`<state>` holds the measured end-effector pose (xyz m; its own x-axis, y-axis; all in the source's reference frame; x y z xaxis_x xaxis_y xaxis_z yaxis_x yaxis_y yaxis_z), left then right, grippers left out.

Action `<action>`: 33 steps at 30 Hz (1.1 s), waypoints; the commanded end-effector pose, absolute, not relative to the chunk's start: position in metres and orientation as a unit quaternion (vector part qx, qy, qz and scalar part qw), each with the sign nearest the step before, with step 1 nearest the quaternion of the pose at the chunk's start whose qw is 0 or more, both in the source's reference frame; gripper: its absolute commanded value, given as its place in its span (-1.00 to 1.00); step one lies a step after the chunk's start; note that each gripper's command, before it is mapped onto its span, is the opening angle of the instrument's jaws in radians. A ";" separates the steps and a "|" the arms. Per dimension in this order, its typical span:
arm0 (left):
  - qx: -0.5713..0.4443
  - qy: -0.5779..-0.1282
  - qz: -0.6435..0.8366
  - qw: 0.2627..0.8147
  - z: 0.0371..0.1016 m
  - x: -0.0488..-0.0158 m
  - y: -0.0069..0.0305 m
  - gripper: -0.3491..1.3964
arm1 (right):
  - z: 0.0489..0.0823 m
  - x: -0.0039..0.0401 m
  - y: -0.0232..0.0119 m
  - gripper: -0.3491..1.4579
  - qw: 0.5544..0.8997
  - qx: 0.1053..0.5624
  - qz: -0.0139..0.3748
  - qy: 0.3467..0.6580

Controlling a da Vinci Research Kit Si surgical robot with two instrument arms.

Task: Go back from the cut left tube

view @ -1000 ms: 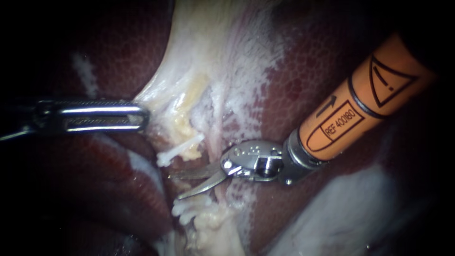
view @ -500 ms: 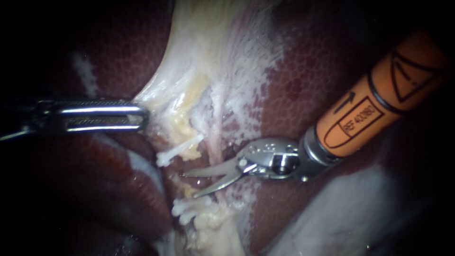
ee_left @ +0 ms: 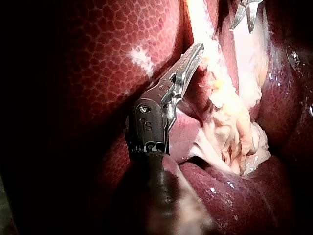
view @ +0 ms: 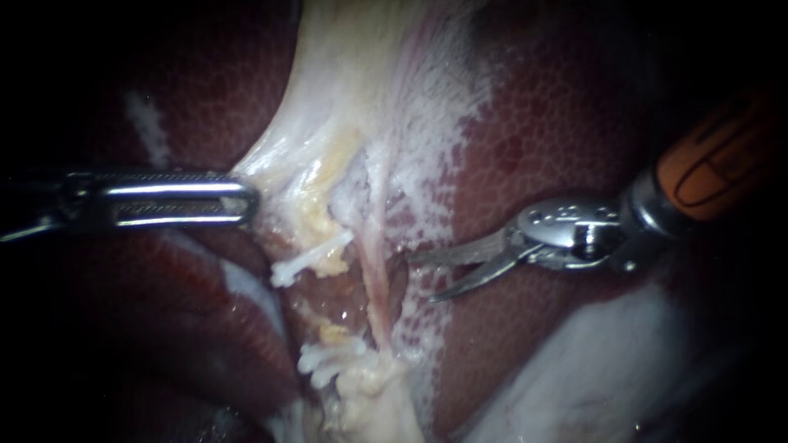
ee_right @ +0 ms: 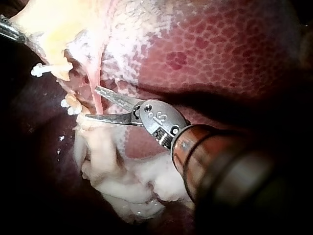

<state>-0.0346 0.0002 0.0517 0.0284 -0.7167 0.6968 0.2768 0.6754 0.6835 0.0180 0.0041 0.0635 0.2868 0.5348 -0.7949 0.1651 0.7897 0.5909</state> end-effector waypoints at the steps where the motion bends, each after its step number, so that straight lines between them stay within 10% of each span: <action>1: 0.184 -0.598 -0.359 0.693 0.0517 -0.0347 0.0002 -1.00 | 0.0633 0.0176 0.0043 0.34 0.746 0.296 0.122 0.585; 33: 0.184 -0.595 -0.359 0.695 0.0520 -0.0349 0.0004 -1.00 | 0.0596 0.0149 0.0042 0.69 0.780 0.197 0.103 0.585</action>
<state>-0.0349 0.0004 0.0520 0.0338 -0.7171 0.6961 0.2796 0.6755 0.6823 0.0149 0.0041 0.0595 0.2930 0.3814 -0.8768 0.0643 0.9071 0.4161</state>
